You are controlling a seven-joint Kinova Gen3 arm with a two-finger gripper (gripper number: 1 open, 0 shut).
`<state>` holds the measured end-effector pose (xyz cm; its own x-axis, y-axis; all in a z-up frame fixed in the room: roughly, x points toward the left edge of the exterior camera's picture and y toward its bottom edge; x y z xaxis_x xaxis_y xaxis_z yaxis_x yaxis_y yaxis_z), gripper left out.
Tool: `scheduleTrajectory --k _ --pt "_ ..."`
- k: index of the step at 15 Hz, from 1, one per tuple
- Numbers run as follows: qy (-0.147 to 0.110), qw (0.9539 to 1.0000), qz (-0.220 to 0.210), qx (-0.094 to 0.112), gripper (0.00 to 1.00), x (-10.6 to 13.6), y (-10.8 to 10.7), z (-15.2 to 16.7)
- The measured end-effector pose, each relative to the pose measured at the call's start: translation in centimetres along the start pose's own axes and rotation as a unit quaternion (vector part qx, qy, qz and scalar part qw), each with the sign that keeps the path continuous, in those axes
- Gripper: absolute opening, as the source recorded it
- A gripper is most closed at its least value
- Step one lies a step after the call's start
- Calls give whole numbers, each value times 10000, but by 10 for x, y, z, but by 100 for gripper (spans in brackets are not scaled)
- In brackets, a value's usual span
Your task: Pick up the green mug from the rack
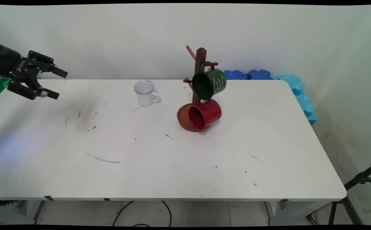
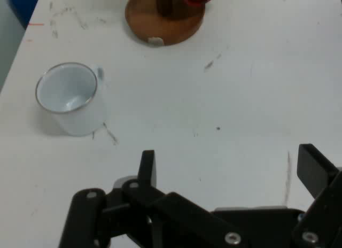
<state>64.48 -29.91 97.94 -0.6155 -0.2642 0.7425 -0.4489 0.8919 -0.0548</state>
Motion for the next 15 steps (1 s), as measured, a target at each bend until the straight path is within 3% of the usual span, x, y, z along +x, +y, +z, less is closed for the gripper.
scheduleTrajectory --k 5,10,15 --pt "96 9996 -252 64 100 24 3 16" --pt "248 9970 -714 146 100 75 14 45" --pt "350 9909 -1292 111 100 137 37 83"
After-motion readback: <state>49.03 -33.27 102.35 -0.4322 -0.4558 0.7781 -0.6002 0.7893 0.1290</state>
